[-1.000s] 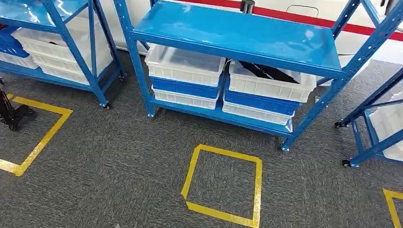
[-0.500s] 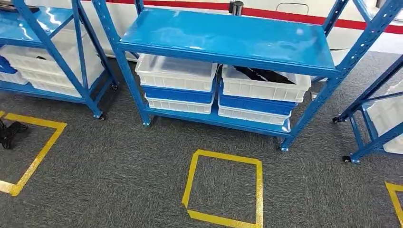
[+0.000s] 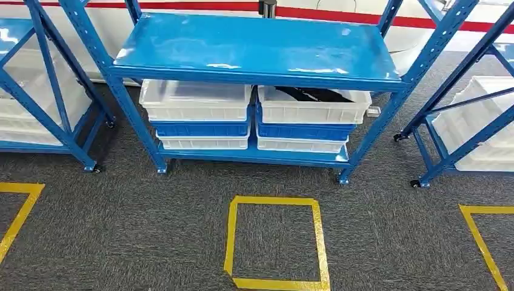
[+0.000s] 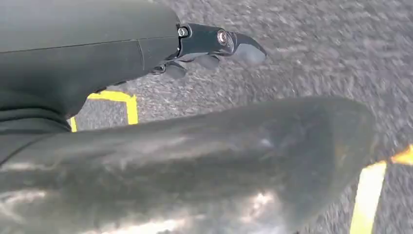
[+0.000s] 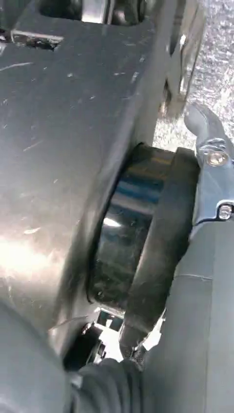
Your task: Take the parts from the cabinet and place them on the table.
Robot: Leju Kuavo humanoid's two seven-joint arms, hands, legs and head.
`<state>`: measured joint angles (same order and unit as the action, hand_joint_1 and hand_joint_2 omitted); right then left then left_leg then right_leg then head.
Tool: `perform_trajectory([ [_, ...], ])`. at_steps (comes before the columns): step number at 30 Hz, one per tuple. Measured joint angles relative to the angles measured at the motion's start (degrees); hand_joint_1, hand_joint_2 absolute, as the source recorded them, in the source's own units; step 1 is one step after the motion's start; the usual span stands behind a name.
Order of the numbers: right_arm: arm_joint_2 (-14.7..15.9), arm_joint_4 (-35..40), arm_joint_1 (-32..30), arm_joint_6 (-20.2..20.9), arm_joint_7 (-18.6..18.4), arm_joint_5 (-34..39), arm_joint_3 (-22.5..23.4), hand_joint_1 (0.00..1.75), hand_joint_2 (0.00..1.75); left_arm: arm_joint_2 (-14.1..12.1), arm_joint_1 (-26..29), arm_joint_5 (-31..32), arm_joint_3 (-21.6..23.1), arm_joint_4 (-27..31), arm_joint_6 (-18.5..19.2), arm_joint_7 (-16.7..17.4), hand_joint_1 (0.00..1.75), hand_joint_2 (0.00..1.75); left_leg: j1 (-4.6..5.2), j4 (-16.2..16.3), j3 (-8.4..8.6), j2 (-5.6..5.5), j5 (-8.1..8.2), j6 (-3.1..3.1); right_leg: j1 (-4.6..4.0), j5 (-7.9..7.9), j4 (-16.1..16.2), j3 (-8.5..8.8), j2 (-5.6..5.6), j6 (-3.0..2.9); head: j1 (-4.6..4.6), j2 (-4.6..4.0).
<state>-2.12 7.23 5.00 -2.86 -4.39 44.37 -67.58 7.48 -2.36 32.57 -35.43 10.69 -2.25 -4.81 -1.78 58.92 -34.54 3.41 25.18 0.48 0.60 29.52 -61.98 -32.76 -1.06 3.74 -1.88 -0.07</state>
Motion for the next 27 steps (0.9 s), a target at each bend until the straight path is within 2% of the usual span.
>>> perform_trajectory([
  [1, 0.07, 0.00, -0.07, 0.00, -0.07, -0.09, 0.00, 0.00, 0.00, 0.00, 0.04, 0.02, 0.00, 0.00, 0.02, 0.00, 0.00, 0.00, 0.16, -0.08, 0.33, 0.35, 0.29, -0.30, -0.21, -2.18, 4.49, 1.43, -2.62, -0.34, 0.13, 0.00],
  [2, 0.15, 0.00, -0.15, 0.02, 0.17, -0.17, 0.00, 0.00, 0.00, -0.02, 0.04, 0.02, -0.04, 0.00, 0.02, 0.00, 0.00, 0.00, 0.54, -0.02, 0.69, 0.38, 0.65, -0.80, -0.47, -2.29, 4.70, 1.39, -2.75, -1.14, 0.00, 0.00],
  [3, 0.11, 0.00, -0.28, 0.00, 0.44, -0.33, 0.00, 0.00, 0.00, -0.04, -0.10, 0.02, -0.07, 0.02, 0.04, 0.00, 0.00, 0.00, 0.43, -0.15, 0.86, 0.68, 0.75, -1.12, -0.67, -2.28, 4.66, 1.25, -1.99, -1.98, 0.11, 0.00],
  [5, 0.11, 0.00, -0.44, 0.00, 0.61, -0.52, 0.00, 0.00, 0.00, -0.02, -0.11, 0.02, -0.17, 0.00, 0.04, -0.07, 0.00, 0.00, 0.35, -0.71, 1.43, 1.63, 0.76, -1.80, -0.86, -2.26, 4.84, 1.12, -1.17, -2.92, 0.15, 0.00],
  [6, 0.07, 0.02, -0.41, -0.02, 0.70, -0.57, 0.00, 0.00, 0.00, -0.02, -0.13, 0.09, -0.22, 0.04, 0.04, -0.09, 0.00, 0.00, 0.20, -0.43, 1.21, 1.19, 1.12, -2.25, -0.07, -2.70, 5.50, 2.38, -0.65, -3.54, 0.00, 0.00],
  [7, -0.11, 0.02, -0.41, -0.04, 0.81, -0.59, 0.00, 0.00, 0.00, -0.04, -0.13, 0.09, -0.28, 0.04, 0.02, -0.13, 0.00, 0.00, 0.08, 0.79, 0.83, -0.76, 2.11, -2.31, -0.08, -2.78, 5.61, 2.69, -0.41, -3.71, -0.20, 0.00],
  [8, -0.11, 0.02, -0.39, -0.04, 0.81, -0.59, 0.00, 0.00, 0.00, -0.04, -0.12, 0.09, -0.39, 0.04, 0.02, -0.20, 0.00, 0.00, 0.06, 3.49, -0.19, -2.09, 3.80, -2.26, 0.01, -2.67, 5.60, 2.88, -0.28, -3.88, -0.46, 0.00],
  [9, -0.24, 0.02, -0.34, -0.04, 0.81, -0.63, 0.00, 0.00, 0.00, -0.04, -0.01, 0.09, -0.44, 0.04, 0.02, -0.20, 0.00, 0.00, 0.15, 7.58, -2.05, -2.90, 5.78, -2.29, 0.00, -2.54, 5.60, 3.08, -0.02, -4.05, -0.57, 0.00],
  [10, -0.28, 0.02, -0.32, -0.04, 0.81, -0.63, 0.00, 0.00, 0.00, -0.07, 0.11, 0.09, -0.44, 0.04, 0.02, -0.20, 0.00, 0.00, 0.22, 12.33, -4.42, -3.21, 7.65, -2.38, -0.18, -2.38, 5.59, 3.27, 0.27, -4.28, -0.77, 0.00],
  [11, -0.35, 0.02, -0.33, -0.04, 0.81, -0.63, 0.00, 0.00, 0.00, -0.07, 0.17, 0.09, -0.44, 0.04, 0.02, -0.20, 0.00, 0.00, 0.24, 15.33, -6.14, -3.35, 8.56, -2.37, -0.34, -2.25, 5.56, 3.40, 0.55, -4.44, -0.63, 0.00],
  [12, -0.37, 0.02, -0.44, -0.04, 0.81, -0.63, 0.00, 0.00, 0.00, -0.07, 0.25, 0.09, -0.44, 0.02, 0.02, -0.20, 0.00, 0.00, 0.24, 17.45, -7.63, -3.35, 8.51, -2.23, -0.54, -2.07, 5.55, 3.67, 0.96, -4.67, -0.72, 0.00],
  [13, -0.37, 0.02, -0.50, -0.04, 0.81, -0.63, 0.00, 0.00, 0.00, -0.07, 0.30, 0.09, -0.46, 0.02, 0.04, -0.20, 0.00, 0.00, 0.24, 16.86, -7.84, -3.36, 7.22, -2.03, -0.67, -1.87, 5.55, 3.98, 1.27, -4.88, -0.66, 0.00],
  [14, -0.37, 0.02, -0.53, -0.04, 0.81, -0.63, 0.00, 0.00, 0.00, -0.09, 0.31, 0.09, -0.46, 0.04, 0.22, -0.28, 0.00, 0.00, 0.31, 13.72, -6.84, -3.36, 4.57, -1.77, -0.77, -1.48, 5.55, 4.46, 1.75, -4.73, -0.70, 0.00],
  [16, -0.52, 0.02, -0.55, -0.09, 0.81, -0.63, 0.00, 0.00, 0.00, -0.15, 0.27, 0.09, -0.46, 0.04, 0.42, -0.59, 0.00, 0.00, 0.59, 3.84, -2.62, -3.57, -1.39, -0.98, -0.86, -0.65, 5.55, 5.73, 2.35, -4.53, -0.70, 0.00],
  [17, -0.74, 0.02, -0.66, -0.11, 0.81, -0.63, 0.00, 0.00, 0.00, -0.37, 0.27, 0.09, -0.46, 0.02, 0.42, -0.66, 0.00, 0.00, 0.82, 1.97, -1.29, -3.95, -0.84, -0.52, -0.82, -0.29, 5.66, 5.50, 2.48, -4.37, -0.57, 0.00],
  [18, -0.70, 0.02, -0.54, -0.18, 0.81, -0.63, -0.02, 0.00, 0.00, -0.37, 0.20, 0.11, -0.46, 0.02, 0.44, -0.72, 0.00, 0.00, 1.04, 0.29, -0.47, -3.91, -0.30, -0.52, -1.39, 0.14, 5.39, 5.34, 2.66, -3.84, -0.61, 0.00],
  [21, -0.68, 0.00, -0.55, -0.33, 0.81, -0.63, 0.00, 0.00, 0.00, -0.37, 0.04, 0.17, -0.46, 0.02, 0.46, -0.76, 0.00, 0.00, 1.36, 0.18, -0.25, -3.90, 0.16, 0.10, -0.98, 0.27, 5.87, 5.22, 2.62, -3.18, -0.63, 0.00],
  [22, -0.59, 0.00, -0.47, -0.33, 0.81, -0.63, 0.00, 0.00, 0.00, -0.33, 0.05, 0.17, -0.46, 0.02, 0.48, -0.76, 0.00, 0.00, 0.79, -0.45, 0.21, -3.83, -0.01, 0.41, -0.97, 0.69, 5.66, 5.31, 2.50, -2.87, -0.63, 0.00],
  [23, -0.55, 0.00, -0.47, -0.35, 0.81, -0.63, -0.02, 0.00, 0.00, -0.33, 0.04, 0.17, -0.48, 0.02, 0.52, -0.76, 0.00, 0.00, 0.72, -0.70, 0.55, -3.76, 0.08, 0.64, -0.96, 1.28, 4.10, 4.84, 2.04, -2.58, -0.50, 0.00],
  [24, -0.50, 0.00, -0.42, -0.35, 0.81, -0.63, 0.00, 0.00, 0.00, -0.35, 0.01, 0.28, -0.50, 0.02, 0.52, -0.79, 0.00, 0.00, 0.70, -0.74, 0.66, -3.64, 0.26, 1.00, -0.85, 2.95, 0.27, 2.65, 1.85, -2.59, -0.26, 0.00],
  [25, -0.37, 0.00, -0.33, -0.44, 0.85, -0.63, 0.00, 0.00, 0.00, -0.35, -0.02, 0.39, -0.50, 0.02, 0.55, -0.85, 0.00, 0.00, 0.69, -0.74, 0.71, -3.59, 0.43, 1.20, -0.62, 4.73, -4.70, -0.26, 1.82, -2.62, -0.24, 0.00],
  [27, -0.20, 0.00, 0.02, -0.48, 1.01, -0.61, 0.00, 0.00, 0.00, -0.35, -0.08, 0.39, -0.50, 0.02, 0.55, -0.92, 0.00, 0.00, 0.70, -0.74, 0.85, -3.40, 0.75, 1.30, -0.38, 6.55, -12.17, -5.19, 1.75, -2.21, -0.24, 0.00],
])
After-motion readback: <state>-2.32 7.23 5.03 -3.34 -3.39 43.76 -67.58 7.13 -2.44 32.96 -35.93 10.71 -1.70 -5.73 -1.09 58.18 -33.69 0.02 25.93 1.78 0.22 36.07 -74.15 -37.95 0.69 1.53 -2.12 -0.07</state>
